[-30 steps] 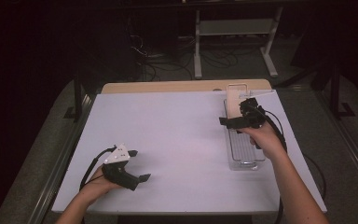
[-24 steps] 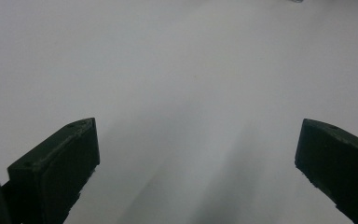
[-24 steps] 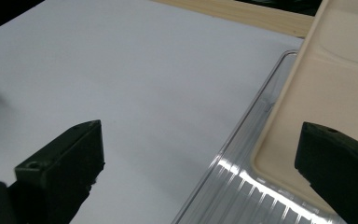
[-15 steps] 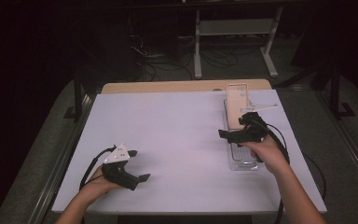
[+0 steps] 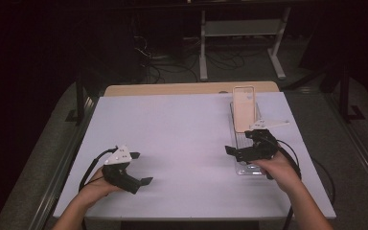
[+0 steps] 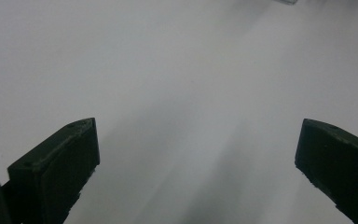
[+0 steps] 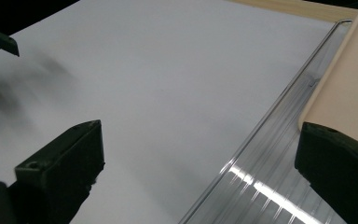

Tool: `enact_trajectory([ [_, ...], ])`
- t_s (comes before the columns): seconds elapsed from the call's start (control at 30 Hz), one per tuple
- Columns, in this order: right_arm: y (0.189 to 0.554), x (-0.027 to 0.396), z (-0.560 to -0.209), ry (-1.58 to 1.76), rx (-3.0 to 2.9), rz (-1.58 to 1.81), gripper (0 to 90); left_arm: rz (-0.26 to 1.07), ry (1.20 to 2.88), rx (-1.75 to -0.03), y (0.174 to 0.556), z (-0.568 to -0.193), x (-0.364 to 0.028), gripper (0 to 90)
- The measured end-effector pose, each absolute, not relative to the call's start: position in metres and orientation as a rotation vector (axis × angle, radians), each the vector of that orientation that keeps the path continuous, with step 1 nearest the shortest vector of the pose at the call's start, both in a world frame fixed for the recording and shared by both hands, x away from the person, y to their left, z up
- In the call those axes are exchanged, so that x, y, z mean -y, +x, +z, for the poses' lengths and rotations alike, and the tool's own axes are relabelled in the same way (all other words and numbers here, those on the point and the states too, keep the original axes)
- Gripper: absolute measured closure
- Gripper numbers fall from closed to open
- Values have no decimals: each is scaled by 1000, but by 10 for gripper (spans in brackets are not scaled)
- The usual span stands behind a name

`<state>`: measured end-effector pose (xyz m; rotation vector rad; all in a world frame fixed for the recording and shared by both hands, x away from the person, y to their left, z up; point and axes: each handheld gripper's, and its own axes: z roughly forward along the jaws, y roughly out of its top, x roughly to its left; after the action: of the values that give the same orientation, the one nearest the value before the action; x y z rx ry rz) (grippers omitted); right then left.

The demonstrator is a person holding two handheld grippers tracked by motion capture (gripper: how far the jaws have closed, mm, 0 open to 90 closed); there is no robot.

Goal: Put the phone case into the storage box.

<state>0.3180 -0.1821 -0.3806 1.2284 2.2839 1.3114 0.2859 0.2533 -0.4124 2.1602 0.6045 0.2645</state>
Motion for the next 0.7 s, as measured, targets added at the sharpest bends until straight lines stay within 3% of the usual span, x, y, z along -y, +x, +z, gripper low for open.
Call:
enact_trajectory([
  [0.7, 290, 188, -392, 1168, -2294, 1361, 10, 245, 2138, -585, 291, -396, -256, 0],
])
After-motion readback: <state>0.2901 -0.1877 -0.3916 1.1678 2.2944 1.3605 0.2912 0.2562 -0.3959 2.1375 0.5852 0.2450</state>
